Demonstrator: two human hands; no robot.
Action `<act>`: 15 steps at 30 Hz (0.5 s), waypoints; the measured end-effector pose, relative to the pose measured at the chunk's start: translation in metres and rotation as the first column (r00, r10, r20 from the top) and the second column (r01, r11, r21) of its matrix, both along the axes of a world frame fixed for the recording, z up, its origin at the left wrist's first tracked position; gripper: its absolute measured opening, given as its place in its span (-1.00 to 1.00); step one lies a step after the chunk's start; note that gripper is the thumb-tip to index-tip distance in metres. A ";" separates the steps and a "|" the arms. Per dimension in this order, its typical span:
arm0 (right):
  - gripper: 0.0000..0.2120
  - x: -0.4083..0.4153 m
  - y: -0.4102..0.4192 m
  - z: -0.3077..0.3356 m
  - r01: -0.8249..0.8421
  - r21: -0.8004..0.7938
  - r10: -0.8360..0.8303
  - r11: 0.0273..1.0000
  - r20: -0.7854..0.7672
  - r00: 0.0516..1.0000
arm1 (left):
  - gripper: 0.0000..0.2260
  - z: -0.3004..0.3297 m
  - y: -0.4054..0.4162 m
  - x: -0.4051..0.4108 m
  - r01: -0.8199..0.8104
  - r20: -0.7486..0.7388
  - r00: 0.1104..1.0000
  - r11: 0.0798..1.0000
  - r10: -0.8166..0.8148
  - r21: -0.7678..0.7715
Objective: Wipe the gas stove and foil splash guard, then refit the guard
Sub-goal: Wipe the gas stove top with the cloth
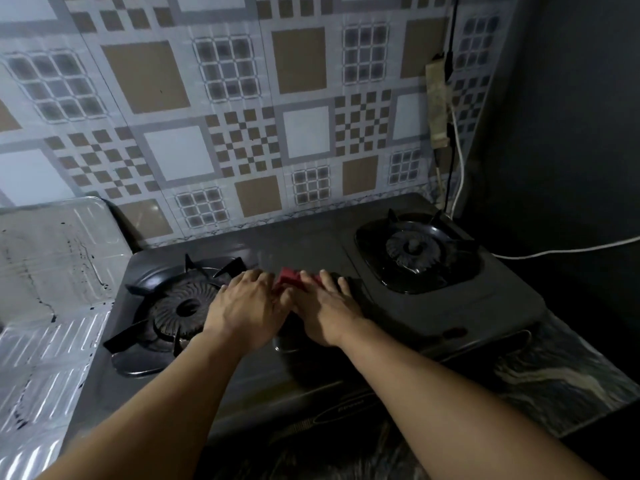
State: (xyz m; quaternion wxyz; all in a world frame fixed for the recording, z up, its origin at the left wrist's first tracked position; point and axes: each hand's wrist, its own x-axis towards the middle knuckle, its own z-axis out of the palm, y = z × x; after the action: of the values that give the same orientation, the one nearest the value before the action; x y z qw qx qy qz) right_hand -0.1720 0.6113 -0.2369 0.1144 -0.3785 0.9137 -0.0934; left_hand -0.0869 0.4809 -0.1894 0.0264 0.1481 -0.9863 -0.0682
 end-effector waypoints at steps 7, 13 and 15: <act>-0.51 -0.014 0.048 -0.001 0.135 0.001 -0.135 0.991 0.002 0.991 | -0.41 -0.005 0.019 0.012 0.029 0.035 0.999 0.999 -0.030 0.025; -0.52 0.005 0.044 -0.002 0.219 -0.010 -0.219 0.976 0.031 0.975 | -0.26 -0.001 0.006 0.035 0.013 0.030 0.999 1.000 -0.014 0.027; -0.52 0.014 0.038 -0.002 0.203 -0.007 -0.202 0.979 0.039 0.979 | -0.32 -0.002 -0.002 0.041 0.011 0.030 0.999 1.000 -0.012 0.021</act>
State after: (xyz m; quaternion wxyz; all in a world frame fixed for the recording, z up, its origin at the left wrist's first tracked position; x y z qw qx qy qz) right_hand -0.1584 0.6492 -0.2387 0.1195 -0.2822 0.9447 -0.1167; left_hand -0.0462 0.4788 -0.1912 0.0097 0.1438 -0.9866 -0.0766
